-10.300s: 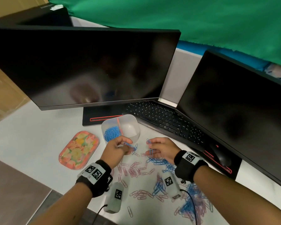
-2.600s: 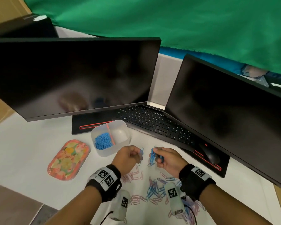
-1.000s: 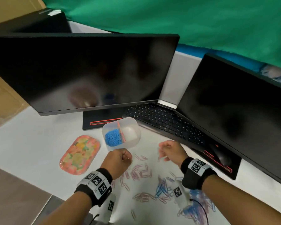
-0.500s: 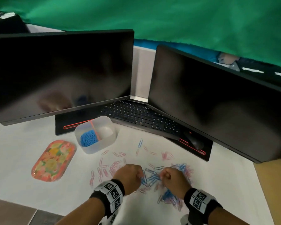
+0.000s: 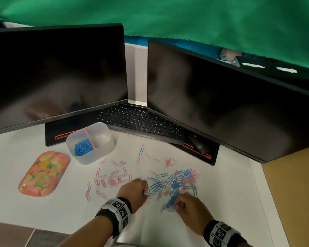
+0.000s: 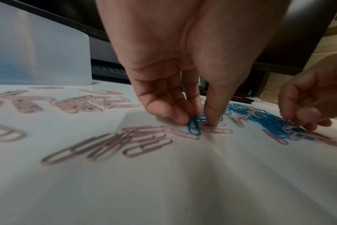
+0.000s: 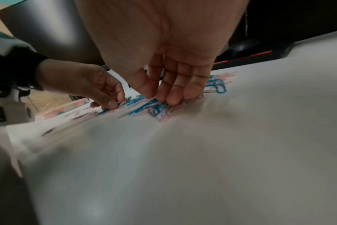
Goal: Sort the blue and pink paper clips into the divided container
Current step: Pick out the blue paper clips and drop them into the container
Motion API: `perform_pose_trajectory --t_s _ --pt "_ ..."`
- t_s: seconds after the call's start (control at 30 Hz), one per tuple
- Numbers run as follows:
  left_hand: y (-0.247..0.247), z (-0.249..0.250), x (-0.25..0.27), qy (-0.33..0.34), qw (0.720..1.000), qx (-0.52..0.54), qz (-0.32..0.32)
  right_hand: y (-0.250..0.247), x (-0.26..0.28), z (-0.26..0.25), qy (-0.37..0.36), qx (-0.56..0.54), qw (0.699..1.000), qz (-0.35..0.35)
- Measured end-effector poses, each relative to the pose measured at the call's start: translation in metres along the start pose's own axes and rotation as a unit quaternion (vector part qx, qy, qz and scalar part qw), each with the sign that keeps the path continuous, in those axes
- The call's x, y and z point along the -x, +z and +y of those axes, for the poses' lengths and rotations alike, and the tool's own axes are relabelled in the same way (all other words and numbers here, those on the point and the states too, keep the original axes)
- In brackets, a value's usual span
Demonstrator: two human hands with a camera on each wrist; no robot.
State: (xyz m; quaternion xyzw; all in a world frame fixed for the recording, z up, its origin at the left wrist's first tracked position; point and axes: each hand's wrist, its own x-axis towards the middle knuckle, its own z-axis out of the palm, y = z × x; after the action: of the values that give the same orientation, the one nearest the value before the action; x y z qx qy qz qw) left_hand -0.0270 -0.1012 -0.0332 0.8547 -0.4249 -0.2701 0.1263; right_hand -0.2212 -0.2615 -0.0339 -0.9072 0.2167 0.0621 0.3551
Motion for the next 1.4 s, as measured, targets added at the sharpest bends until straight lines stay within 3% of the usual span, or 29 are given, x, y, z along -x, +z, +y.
perform_pose_trajectory --t_s 0.17,0.47,0.6,0.73,0.87,1.0,1.2,1.27,1.37,1.4 --pt "-0.004 -0.005 0.001 -0.012 1.0 -0.003 0.006 0.003 0.018 0.013 -0.019 0.038 0.999 0.01" --pt "-0.017 -0.015 0.001 -0.025 0.999 -0.009 0.026 -0.008 0.029 0.029 0.018 0.076 0.996 0.032" --pt "-0.023 -0.014 0.001 -0.041 0.995 0.085 0.039 -0.013 0.028 0.026 0.028 0.07 0.996 0.046" --pt "-0.035 -0.015 -0.003 -0.097 0.966 0.229 0.072 -0.011 0.015 0.015 0.015 0.051 0.997 0.051" --pt "-0.045 -0.021 -0.007 -0.14 0.908 0.392 0.058 -0.007 -0.002 -0.004 -0.004 0.022 0.999 0.037" --pt "-0.046 -0.025 -0.008 -0.16 0.883 0.438 0.042 -0.003 -0.019 -0.025 -0.018 0.003 1.0 0.013" --pt "-0.049 -0.024 0.003 -0.209 0.82 0.532 0.034 0.003 -0.056 -0.062 -0.007 0.004 1.0 0.0" --pt "-0.047 -0.025 0.004 -0.232 0.834 0.498 0.046 0.007 -0.068 -0.073 0.002 0.003 1.0 0.004" --pt "-0.039 -0.024 0.008 -0.217 0.933 0.284 0.041 0.016 -0.083 -0.088 0.002 0.031 1.0 0.0" --pt "-0.035 -0.021 0.011 -0.204 0.954 0.217 0.029 0.019 -0.086 -0.09 0.0 0.044 0.999 -0.004"
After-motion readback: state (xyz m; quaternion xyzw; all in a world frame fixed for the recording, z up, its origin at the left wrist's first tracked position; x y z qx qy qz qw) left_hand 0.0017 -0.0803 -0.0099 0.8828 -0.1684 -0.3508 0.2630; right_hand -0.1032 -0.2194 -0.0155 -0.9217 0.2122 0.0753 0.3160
